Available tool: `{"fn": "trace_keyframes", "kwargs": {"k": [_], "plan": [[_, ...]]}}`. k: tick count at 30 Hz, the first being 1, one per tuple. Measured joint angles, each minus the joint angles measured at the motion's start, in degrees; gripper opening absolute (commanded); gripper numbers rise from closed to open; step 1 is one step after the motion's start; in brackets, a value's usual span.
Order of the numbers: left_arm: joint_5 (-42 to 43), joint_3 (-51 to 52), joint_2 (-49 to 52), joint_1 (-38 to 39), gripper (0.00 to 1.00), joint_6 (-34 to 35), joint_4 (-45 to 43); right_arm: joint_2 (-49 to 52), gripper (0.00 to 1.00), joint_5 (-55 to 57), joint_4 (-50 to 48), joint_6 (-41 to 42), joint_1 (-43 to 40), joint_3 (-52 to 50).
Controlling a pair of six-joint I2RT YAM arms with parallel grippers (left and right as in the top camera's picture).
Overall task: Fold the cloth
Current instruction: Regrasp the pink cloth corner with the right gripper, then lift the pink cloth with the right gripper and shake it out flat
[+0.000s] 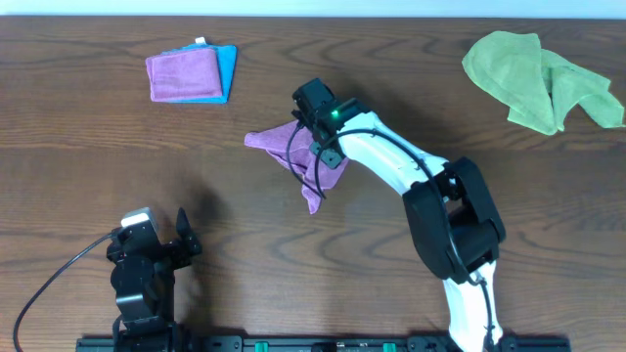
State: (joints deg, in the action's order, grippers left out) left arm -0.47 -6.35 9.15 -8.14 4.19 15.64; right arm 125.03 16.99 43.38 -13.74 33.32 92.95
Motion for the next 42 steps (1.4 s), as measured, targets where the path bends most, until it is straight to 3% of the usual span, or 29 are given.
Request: {"fn": "trace_keyframes", "kwargs": {"k": [5,11,21,29,42], "plan": [[-0.02,0.0,0.0,0.0,0.95,0.0,0.0,0.2,0.01,4.35,-2.21,0.0,-0.57,0.0],[0.0,0.0,0.02,0.0,0.95,0.0,0.0,0.2,0.01,9.29,-2.23,-0.17,-1.42,1.2],[0.0,0.0,0.02,0.0,0.95,0.0,0.0,0.2,0.01,20.2,-1.86,2.6,-3.39,14.8],[-0.02,0.0,0.02,0.0,0.96,0.0,0.0,-1.62,0.01,17.62,10.93,3.74,-4.83,21.44],[-0.02,0.0,0.0,0.0,0.95,0.0,0.0,-30.62,0.02,-1.79,22.34,1.46,-7.28,19.82]]}}
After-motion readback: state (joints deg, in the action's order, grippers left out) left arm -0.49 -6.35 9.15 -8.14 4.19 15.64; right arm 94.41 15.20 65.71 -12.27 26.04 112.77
